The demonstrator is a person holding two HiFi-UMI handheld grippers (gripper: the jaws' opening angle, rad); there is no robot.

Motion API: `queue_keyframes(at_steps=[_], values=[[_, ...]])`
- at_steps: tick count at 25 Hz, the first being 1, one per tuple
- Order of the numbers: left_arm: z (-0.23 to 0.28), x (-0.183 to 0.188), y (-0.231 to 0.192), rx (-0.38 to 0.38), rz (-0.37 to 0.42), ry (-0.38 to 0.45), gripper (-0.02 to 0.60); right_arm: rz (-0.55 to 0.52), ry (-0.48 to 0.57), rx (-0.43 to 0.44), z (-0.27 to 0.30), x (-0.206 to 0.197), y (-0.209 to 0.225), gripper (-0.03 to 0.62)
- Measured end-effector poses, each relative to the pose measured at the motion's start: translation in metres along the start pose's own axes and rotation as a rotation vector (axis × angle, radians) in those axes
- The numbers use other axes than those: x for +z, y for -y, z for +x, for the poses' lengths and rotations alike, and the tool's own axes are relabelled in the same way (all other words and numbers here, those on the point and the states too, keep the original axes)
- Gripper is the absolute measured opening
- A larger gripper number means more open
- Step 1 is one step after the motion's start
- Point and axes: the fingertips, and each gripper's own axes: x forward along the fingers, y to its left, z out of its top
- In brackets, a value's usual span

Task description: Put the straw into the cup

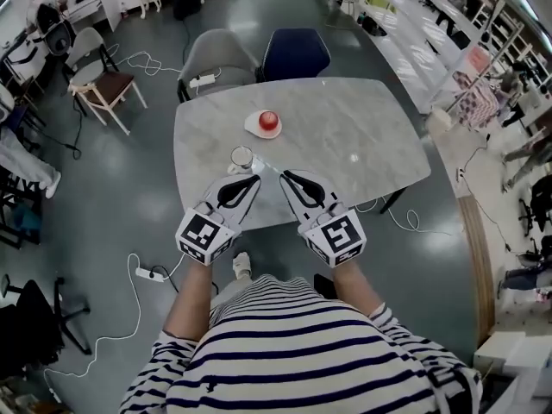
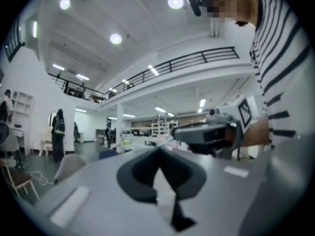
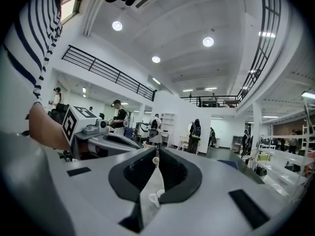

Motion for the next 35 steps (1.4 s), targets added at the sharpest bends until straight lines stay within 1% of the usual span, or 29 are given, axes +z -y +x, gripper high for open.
queue_keyframes(at_steps=[7,15,19,25,31,35], values=[[0.014,-0.001,-0.066,-0.029,0.008,0.006,0.008,0.007,-0.014,-0.038,0.058,0.003,0.029,0.025],[0.006,-0.003,-0.126,-0.033,0.013,0.033,0.008,-0.018,-0.025,-0.043,0.113,0.008,0.028,0.025],[0.006,-0.009,-0.141,-0.041,-0.002,0.043,0.006,-0.032,-0.049,-0.047,0.125,0.005,0.026,0.025],[0.013,-0.014,-0.147,-0.069,-0.013,0.042,0.006,-0.03,-0.095,-0.047,0.133,-0.002,0.036,0.025],[0.023,-0.015,-0.158,-0.061,-0.007,0.035,0.006,-0.029,-0.154,-0.009,0.149,-0.013,0.043,0.025],[0.026,-0.021,-0.166,-0.059,-0.003,0.027,0.006,-0.054,-0.182,0.013,0.16,-0.017,0.044,0.025]])
